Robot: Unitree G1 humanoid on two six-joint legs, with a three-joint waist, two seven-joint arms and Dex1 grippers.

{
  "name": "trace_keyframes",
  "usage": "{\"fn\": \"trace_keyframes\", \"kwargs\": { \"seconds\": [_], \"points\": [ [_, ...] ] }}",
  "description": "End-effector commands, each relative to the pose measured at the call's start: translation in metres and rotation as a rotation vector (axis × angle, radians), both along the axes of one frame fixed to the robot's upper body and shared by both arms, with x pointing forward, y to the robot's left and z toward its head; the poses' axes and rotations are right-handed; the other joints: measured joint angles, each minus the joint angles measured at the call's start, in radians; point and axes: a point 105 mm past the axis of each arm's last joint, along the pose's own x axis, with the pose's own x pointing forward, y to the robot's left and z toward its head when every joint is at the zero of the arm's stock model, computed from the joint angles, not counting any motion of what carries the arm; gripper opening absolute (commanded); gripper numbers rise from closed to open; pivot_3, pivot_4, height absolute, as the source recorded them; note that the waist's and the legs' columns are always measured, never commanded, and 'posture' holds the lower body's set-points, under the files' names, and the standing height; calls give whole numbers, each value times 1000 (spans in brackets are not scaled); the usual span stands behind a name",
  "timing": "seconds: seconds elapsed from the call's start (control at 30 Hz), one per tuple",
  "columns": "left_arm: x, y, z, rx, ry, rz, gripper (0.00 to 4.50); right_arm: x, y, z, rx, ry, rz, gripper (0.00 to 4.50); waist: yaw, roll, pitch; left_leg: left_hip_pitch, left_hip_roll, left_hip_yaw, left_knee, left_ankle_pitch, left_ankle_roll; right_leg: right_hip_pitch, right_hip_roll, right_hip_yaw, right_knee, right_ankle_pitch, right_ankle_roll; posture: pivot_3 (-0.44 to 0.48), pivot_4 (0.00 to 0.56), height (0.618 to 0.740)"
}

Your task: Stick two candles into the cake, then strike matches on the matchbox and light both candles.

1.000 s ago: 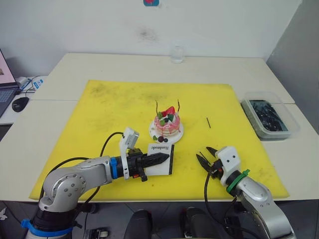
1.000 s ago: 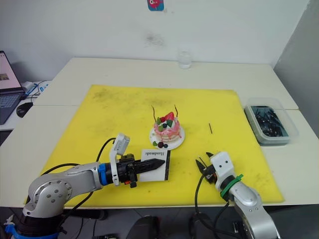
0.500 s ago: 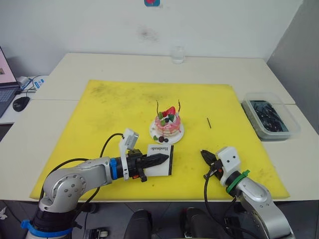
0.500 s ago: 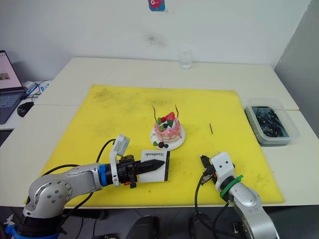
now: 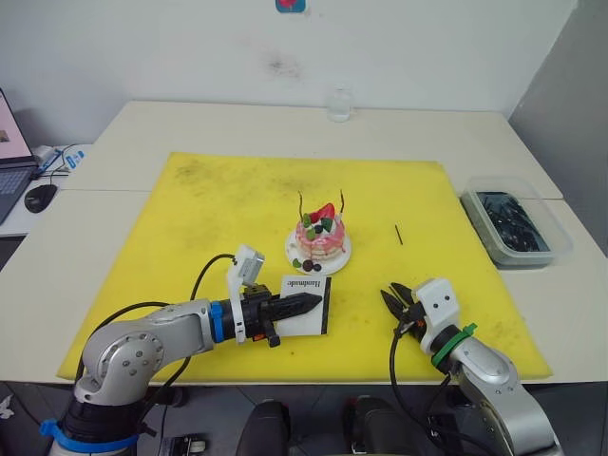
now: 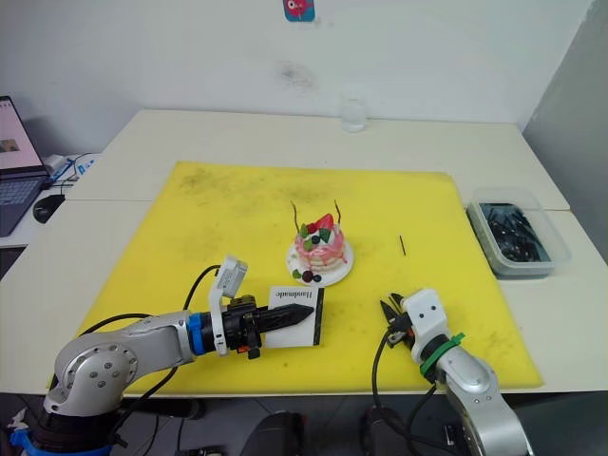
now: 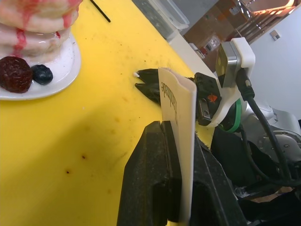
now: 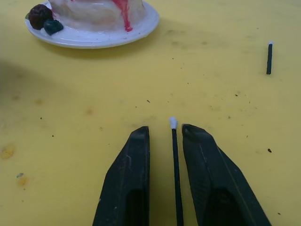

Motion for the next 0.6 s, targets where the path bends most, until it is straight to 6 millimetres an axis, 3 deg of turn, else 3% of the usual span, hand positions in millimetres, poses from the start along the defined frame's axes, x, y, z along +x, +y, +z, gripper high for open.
{"fn": "trace_keyframes", "kwargs": {
  "seconds": [0.03, 0.6],
  "points": [
    [-1, -4, 6, -11, -30, -18, 0, -2, -7, -6, -36, 29, -18, 1001, 0, 0, 0, 0, 0, 0, 0, 0, 0, 0, 0, 0, 0, 0, 0, 0, 150, 740],
    [-5, -5, 5, -17, -27, -24, 0, -10, -13, -8, -19, 49, -72, 1001, 4, 0, 0, 0, 0, 0, 0, 0, 0, 0, 0, 0, 0, 0, 0, 0, 150, 740]
  ]
}}
